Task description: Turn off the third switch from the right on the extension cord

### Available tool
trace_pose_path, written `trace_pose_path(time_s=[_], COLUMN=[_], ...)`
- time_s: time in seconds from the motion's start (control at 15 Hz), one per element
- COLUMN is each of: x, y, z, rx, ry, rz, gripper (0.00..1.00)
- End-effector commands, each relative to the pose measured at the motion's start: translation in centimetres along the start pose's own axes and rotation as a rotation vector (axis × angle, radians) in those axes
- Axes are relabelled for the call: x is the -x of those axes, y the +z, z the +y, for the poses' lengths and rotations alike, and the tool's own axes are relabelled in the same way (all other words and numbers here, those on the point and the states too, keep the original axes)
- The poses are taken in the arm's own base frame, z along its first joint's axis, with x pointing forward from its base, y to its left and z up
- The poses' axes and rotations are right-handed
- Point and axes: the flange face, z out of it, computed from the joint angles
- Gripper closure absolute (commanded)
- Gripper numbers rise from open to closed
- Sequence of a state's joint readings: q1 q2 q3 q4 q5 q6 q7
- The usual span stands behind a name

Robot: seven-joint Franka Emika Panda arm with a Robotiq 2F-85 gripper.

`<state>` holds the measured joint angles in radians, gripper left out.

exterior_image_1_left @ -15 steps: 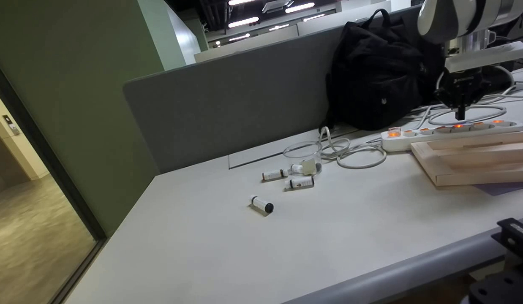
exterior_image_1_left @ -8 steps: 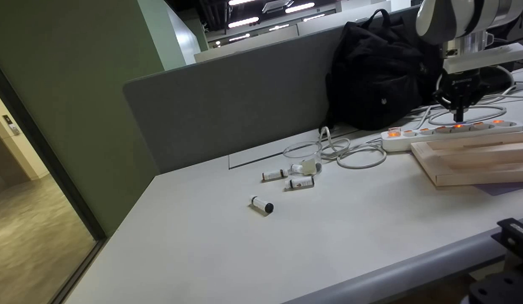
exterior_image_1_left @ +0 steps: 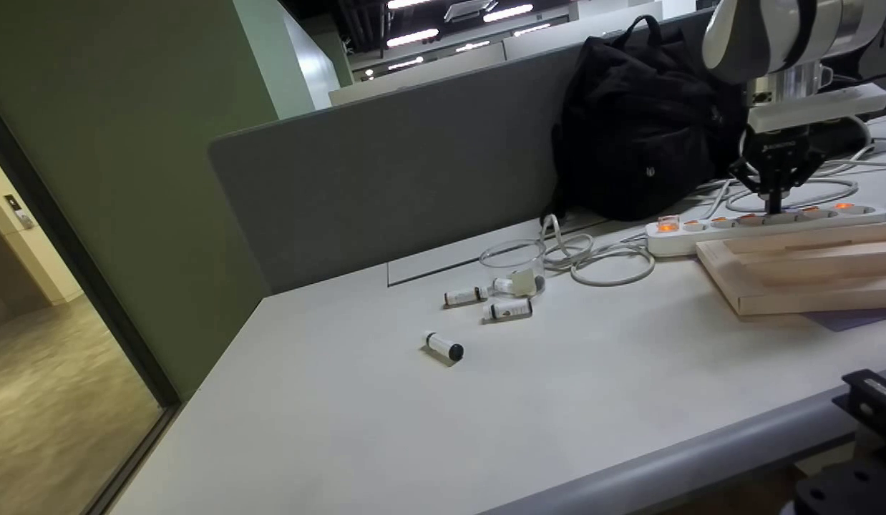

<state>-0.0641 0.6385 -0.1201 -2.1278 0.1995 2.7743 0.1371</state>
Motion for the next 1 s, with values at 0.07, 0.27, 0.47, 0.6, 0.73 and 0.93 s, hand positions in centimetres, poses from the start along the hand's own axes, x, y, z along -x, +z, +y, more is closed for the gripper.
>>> trace_pose_path(time_s=[0.07,0.27,0.47,0.6,0.73,0.93], x=[-1.2,-1.5,-2.3,-3.0,-3.4,-3.6], y=[1.4,1.2,-2.5,-5.7,-8.8,-6.9], z=[0.5,0.5,0.5,0.8,1.5,0.8], rx=[-0.028,-0.047,-0.074,-0.089,-0.083,-0.080], ry=[0.031,0.042,0.024,0.017,0.014,0.016], rz=[-0.008,-0.027,-0.021,-0.004,0.000,0.018], gripper=[1.00,1.00,1.00,1.00,0.72,0.78])
